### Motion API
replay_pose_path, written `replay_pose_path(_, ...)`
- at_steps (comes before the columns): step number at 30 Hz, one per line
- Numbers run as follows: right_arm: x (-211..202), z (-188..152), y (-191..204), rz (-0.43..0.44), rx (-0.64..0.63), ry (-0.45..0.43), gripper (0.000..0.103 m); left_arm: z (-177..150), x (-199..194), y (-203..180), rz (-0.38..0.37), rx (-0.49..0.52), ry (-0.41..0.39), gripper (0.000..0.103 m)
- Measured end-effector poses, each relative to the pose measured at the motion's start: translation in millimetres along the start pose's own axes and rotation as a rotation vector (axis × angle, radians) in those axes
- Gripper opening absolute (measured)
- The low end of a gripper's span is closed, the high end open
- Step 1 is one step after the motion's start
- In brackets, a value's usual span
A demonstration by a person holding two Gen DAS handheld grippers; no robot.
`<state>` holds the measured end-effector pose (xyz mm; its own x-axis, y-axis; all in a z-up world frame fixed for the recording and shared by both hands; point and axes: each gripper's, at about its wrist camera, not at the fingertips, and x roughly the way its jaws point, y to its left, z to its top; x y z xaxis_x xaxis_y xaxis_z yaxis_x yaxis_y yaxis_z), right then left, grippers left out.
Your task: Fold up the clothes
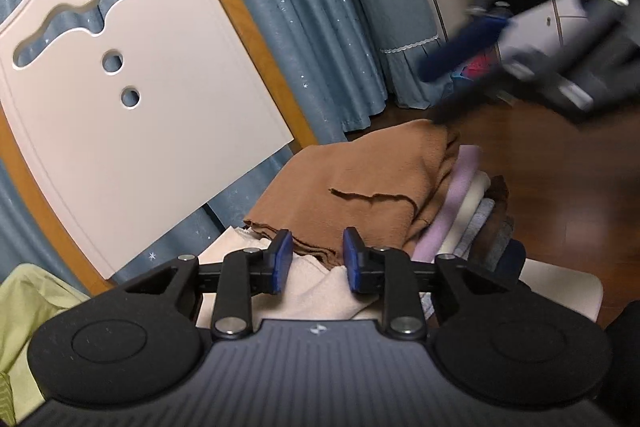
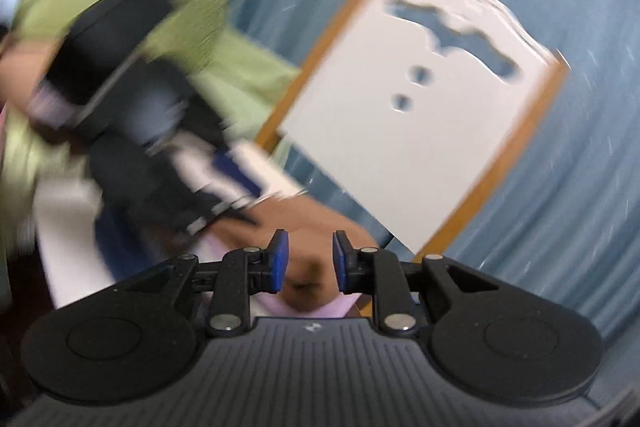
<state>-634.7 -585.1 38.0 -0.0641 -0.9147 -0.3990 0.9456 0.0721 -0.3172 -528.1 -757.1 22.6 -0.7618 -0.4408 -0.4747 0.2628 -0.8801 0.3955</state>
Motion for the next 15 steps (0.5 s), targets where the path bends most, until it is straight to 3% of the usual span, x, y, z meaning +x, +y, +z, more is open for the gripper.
replay_pose_path(3, 19.0, -18.9, -20.7, 0.107, 0.171, 0.003, 0.019, -1.4, -1.0, -2.2, 0.005, 0.004, 0.003, 0.028)
replay_pose_path(6, 39.0, -30.6, -30.6, 0.136, 0.249, 0.046, 0.020, -3.1, 0.1, -7.2, -0.003, 0.021, 0.011, 0.028)
replay_pose_path(11, 40.2, -45.0, -28.4, 0.133, 0.297, 0.058, 0.021, -2.0, 4.4, -23.1, 0.021, 0.089, 0.028, 0.028)
replay_pose_path(15, 50.5, -38.7, -30.3, 0.128, 0.290, 0.064, 0.021, 4.5, -1.9, -16.3, 0.006, 0.013, 0.039, 0.029)
